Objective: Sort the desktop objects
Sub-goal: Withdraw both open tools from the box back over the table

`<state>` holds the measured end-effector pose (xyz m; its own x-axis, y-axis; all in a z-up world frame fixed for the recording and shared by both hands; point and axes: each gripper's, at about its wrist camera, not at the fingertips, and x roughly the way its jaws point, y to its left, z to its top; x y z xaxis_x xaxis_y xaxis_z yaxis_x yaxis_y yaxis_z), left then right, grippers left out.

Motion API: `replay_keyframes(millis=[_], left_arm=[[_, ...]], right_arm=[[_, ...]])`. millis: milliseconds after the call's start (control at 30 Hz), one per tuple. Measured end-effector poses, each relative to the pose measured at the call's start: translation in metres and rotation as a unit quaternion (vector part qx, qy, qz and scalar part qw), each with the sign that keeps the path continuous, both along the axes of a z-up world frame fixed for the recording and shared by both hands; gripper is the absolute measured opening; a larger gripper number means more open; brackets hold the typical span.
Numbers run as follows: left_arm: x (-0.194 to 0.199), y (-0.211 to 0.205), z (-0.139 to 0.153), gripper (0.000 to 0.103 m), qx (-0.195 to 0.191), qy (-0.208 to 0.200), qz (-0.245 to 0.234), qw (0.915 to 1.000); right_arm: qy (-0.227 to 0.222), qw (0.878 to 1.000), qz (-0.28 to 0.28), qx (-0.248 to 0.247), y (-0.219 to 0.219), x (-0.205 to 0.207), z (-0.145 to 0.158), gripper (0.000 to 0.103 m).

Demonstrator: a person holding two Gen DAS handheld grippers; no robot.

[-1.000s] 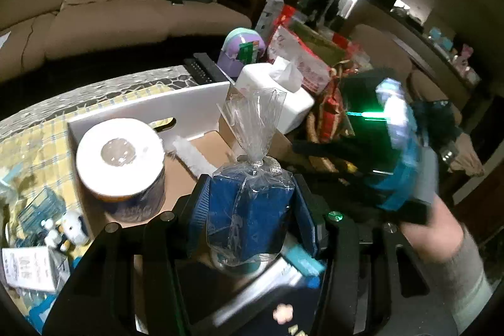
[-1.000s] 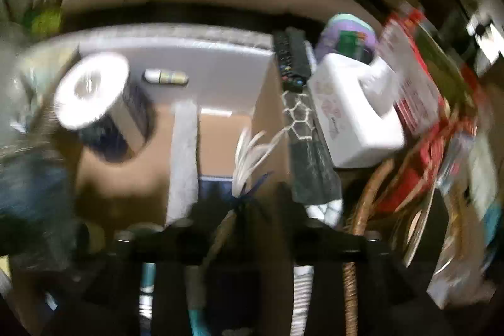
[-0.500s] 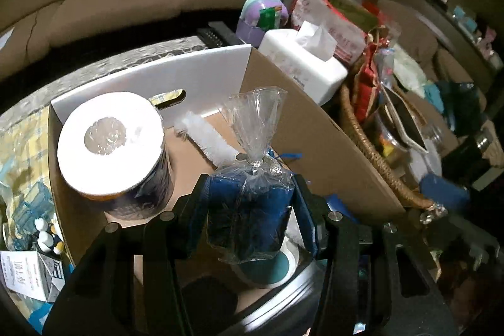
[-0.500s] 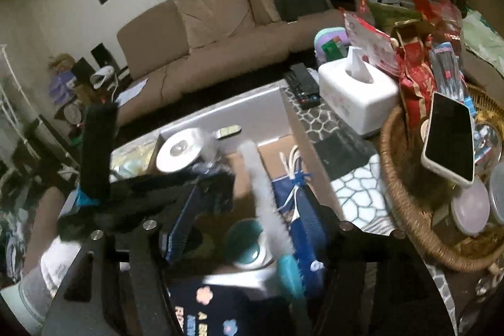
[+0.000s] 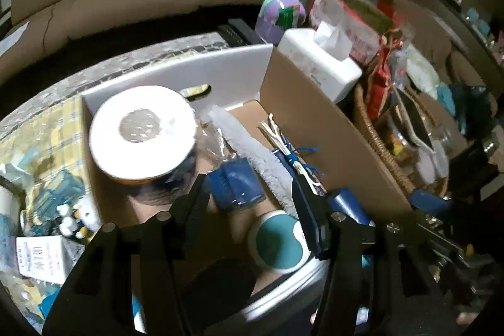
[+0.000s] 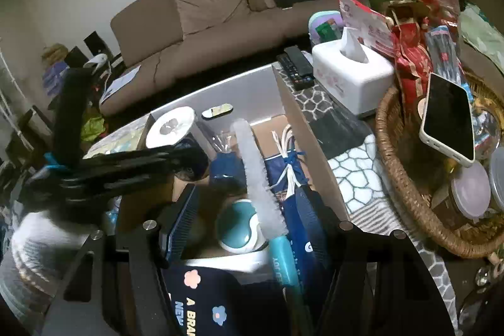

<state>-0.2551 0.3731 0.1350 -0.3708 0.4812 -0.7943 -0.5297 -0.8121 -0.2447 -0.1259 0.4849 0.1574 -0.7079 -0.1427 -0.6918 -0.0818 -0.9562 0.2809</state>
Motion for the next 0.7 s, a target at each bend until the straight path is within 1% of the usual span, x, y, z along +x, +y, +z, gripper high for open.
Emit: replay_keyframes(millis=[67,133,233,267,300,333,367,400,433,467,567,600,633,700], left_arm=[[0.004,-0.012,0.008,0.051,0.003,0.003,0.001,1.0],[0.015,-0.031,0.021,0.051,0.015,0.013,-0.003,0.9998],[0.038,-0.063,0.035,0.052,0.014,0.029,-0.011,0.9994],[0.048,-0.078,0.038,0.059,0.01,0.035,-0.012,0.9993],[0.057,-0.089,0.04,0.068,0.008,0.039,-0.011,0.9992],[0.066,-0.103,0.041,0.072,0.009,0.042,-0.01,0.999],[0.076,-0.118,0.041,0.078,0.009,0.043,-0.007,0.999],[0.083,-0.13,0.041,0.084,0.009,0.043,-0.003,0.999],[0.091,-0.143,0.039,0.088,0.01,0.041,0.003,0.9991],[0.098,-0.155,0.038,0.093,0.012,0.038,0.01,0.9992],[0.116,-0.183,0.034,0.098,0.018,0.029,0.027,0.999],[0.122,-0.191,0.034,0.101,0.02,0.028,0.031,0.9989],[0.126,-0.197,0.033,0.102,0.022,0.026,0.035,0.9988],[0.136,-0.208,0.035,0.102,0.029,0.024,0.041,0.9985]], right_arm=[[-0.001,1.0,0.001,0.001,-0.002,0.001,0.0,0.066],[-0.006,1.0,0.004,0.002,-0.007,0.004,0.0,0.066],[-0.008,1.0,0.008,0.0,-0.014,0.009,0.003,0.066],[-0.008,1.0,0.009,0.0,-0.017,0.011,0.005,0.066],[-0.008,1.0,0.013,0.002,-0.023,0.012,0.008,0.066],[-0.008,1.0,0.016,0.003,-0.028,0.014,0.01,0.066],[-0.007,1.0,0.017,0.004,-0.033,0.016,0.013,0.069],[-0.005,1.0,0.02,0.004,-0.042,0.019,0.016,0.071],[-0.004,1.0,0.023,0.004,-0.047,0.02,0.017,0.077],[-0.004,1.0,0.026,0.005,-0.054,0.022,0.018,0.083],[-0.007,0.999,0.031,0.008,-0.077,0.03,0.021,0.083],[-0.007,0.999,0.031,0.009,-0.083,0.032,0.022,0.083],[-0.009,0.999,0.033,0.01,-0.089,0.035,0.022,0.085],[-0.012,0.999,0.032,0.009,-0.097,0.042,0.021,0.093]])
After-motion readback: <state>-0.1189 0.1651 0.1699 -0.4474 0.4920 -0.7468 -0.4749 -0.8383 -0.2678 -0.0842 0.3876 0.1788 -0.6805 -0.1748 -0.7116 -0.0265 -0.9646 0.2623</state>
